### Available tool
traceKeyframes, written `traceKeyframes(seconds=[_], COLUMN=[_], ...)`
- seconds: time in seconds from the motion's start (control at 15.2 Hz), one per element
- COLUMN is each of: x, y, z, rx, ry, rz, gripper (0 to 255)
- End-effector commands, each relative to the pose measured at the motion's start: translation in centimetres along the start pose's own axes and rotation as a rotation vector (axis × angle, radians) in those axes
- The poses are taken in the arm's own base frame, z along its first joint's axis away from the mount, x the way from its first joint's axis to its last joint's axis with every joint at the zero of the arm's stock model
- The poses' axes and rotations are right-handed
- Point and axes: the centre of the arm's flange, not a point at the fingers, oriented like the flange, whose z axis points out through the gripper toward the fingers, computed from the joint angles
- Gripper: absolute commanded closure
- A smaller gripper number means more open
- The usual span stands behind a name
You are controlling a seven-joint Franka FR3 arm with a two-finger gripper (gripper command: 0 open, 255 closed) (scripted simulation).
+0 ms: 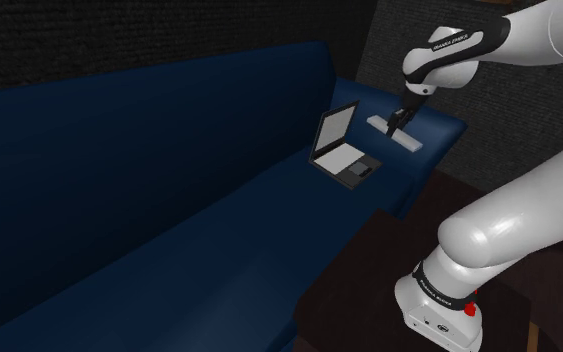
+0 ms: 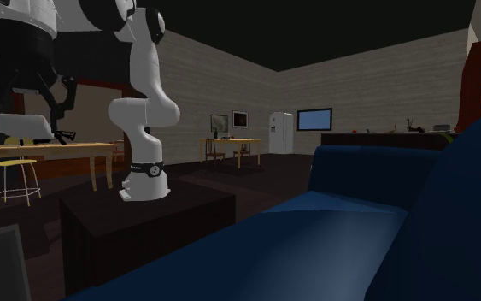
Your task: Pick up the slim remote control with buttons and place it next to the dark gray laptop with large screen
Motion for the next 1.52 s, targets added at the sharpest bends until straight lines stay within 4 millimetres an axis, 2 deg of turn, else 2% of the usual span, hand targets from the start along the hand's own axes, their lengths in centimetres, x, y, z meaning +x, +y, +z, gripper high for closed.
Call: traceKeyframes(seconds=[0.0,1.45], x=[-0.2,-1.2], y=[-0.1,-0.1], z=[1.1,12.6], rx=[0.0,0.0], ry=[0.001,0.001], rz=[0.0,0.0], gripper=[255,255])
